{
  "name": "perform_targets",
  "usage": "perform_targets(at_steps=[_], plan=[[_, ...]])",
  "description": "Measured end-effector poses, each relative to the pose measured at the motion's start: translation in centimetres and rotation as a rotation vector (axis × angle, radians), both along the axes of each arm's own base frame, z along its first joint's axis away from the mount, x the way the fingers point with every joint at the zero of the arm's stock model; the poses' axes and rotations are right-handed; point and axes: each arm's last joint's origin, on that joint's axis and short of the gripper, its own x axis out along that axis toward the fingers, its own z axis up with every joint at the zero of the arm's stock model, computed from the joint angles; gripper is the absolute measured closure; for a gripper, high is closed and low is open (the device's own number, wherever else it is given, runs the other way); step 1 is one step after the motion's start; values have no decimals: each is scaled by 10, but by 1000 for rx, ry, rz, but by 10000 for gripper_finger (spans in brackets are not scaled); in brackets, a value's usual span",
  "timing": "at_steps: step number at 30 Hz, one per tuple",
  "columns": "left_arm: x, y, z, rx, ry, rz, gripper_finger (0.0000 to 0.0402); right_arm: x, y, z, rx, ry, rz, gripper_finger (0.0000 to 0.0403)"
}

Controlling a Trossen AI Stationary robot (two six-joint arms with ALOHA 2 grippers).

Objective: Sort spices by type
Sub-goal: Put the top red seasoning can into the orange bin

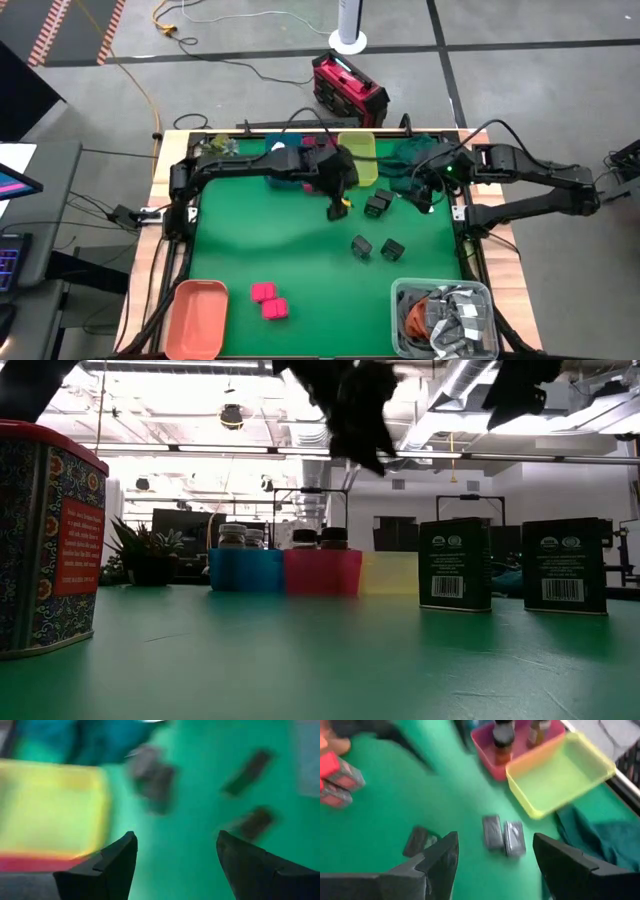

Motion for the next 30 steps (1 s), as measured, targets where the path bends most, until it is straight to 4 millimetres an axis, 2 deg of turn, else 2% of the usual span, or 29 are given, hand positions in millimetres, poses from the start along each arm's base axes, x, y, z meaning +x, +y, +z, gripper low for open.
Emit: perform_targets(at_steps=[6, 10, 17, 30], plan=[[15, -45, 8, -77, -172, -181, 141, -3, -3, -2, 19, 26, -16, 119], [19, -65, 7, -80, -227, -234, 141, -3, -3, -2, 36, 28, -33, 119], [21, -69, -35, -124, -224, -234, 141, -5, -3, -6, 140, 49, -160, 119], [15, -69, -82, -112, -278, -262, 141, -2, 2, -8, 203, 42, -203, 119]])
